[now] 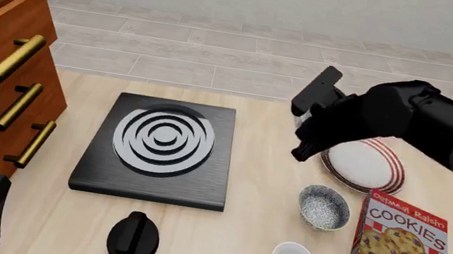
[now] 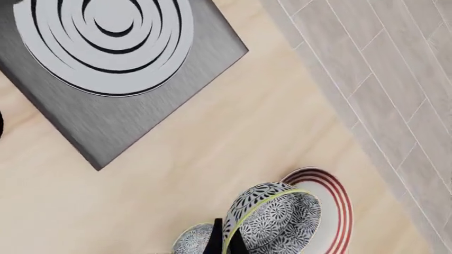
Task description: Pick the akita bowl from table center and place it on the plate.
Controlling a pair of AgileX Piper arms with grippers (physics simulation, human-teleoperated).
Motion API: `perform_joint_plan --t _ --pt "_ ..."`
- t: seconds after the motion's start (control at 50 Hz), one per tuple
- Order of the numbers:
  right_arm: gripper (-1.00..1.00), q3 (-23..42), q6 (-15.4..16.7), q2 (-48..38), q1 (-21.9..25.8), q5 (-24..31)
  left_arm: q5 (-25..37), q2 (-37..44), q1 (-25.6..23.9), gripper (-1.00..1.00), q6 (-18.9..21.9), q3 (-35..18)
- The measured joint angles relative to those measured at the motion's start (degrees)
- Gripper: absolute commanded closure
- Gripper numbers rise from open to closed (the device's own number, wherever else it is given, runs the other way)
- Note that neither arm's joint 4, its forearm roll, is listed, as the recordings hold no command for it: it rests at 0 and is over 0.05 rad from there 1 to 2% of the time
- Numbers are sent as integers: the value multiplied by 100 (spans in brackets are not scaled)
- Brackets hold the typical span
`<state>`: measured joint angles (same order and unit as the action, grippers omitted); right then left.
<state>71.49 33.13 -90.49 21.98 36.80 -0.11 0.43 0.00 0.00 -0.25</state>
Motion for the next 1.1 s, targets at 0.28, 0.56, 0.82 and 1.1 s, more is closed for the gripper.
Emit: perform_joint_plan --t 0.28,0.56,0.82,1.1 --pt "100 455 -19 -353 -708 258 0 0 0 -100 0 0" --pt "100 397 -93 -449 -1212 204 0 0 0 -100 0 0" --pt "100 197 -333 -352 -1510 18 0 0 0 -100 0 0" --pt "100 -213 -672 -32 -1587 -437 0 0 0 -100 0 0"
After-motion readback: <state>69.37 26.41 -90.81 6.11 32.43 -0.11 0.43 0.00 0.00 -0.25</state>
